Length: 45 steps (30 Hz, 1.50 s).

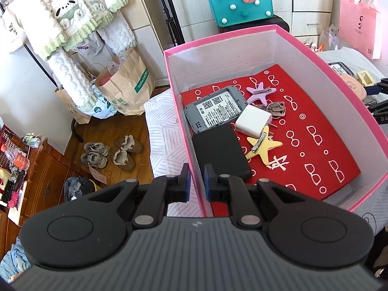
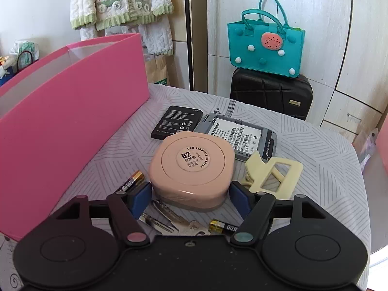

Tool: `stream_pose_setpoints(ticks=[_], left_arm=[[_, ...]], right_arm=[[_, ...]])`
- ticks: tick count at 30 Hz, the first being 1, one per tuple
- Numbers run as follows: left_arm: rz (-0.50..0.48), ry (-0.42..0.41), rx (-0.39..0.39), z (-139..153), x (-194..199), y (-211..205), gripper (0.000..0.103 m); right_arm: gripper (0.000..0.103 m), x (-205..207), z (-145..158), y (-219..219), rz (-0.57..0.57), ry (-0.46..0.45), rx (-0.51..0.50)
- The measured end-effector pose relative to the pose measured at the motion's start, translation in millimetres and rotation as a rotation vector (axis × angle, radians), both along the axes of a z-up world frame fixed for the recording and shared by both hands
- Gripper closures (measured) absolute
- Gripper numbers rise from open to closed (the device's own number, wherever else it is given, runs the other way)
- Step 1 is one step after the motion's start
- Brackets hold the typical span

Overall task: Organize rigid objects
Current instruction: 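Grasp the pink round compact case with the right gripper, then lower the pink compact case into the box and open the right gripper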

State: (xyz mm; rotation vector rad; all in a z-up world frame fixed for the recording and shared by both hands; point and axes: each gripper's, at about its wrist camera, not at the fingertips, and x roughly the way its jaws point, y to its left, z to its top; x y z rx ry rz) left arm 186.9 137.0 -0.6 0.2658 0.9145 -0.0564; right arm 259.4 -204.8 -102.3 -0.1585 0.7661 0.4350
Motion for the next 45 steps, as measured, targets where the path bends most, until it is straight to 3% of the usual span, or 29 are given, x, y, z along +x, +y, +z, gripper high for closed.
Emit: stream_pose_setpoints(ticks=[9,20,28,33,40,45], left_arm=[[-0.001,-0.005,0.01,-1.0,-1.5,-1.3,0.092],[-0.004,-0.001,-0.012,-2.6,-5.3,0.4,0.092],[-0.004,0.004,-0.027,0.6,-4.2,3.3,0.092],[-0.012,0.009,-0.032,0.9,-3.4,4.3,0.092],[-0.016,0.003,-0.043,-0.1,-4.6,6.4,0.092],[-0.018,0.004,-0.039,-0.1,-4.7,6.4,0.092]], right_arm=[[0.022,13.4,-1.2,5.9,-0.024,-0.028,0.009],[0.023,10.7,9.3,8.2,-0.038,-0.025,0.018],[0.023,-10.4,39.2,11.4,0.002,-0.07,0.039],[0.022,-26.4,80.0,26.5,0.096,-0.155,0.019],[0.022,-43.8,121.4,58.0,0.273,-0.221,0.091],[0.022,-38.4,121.8,91.4,0.441,-0.123,0.163]])
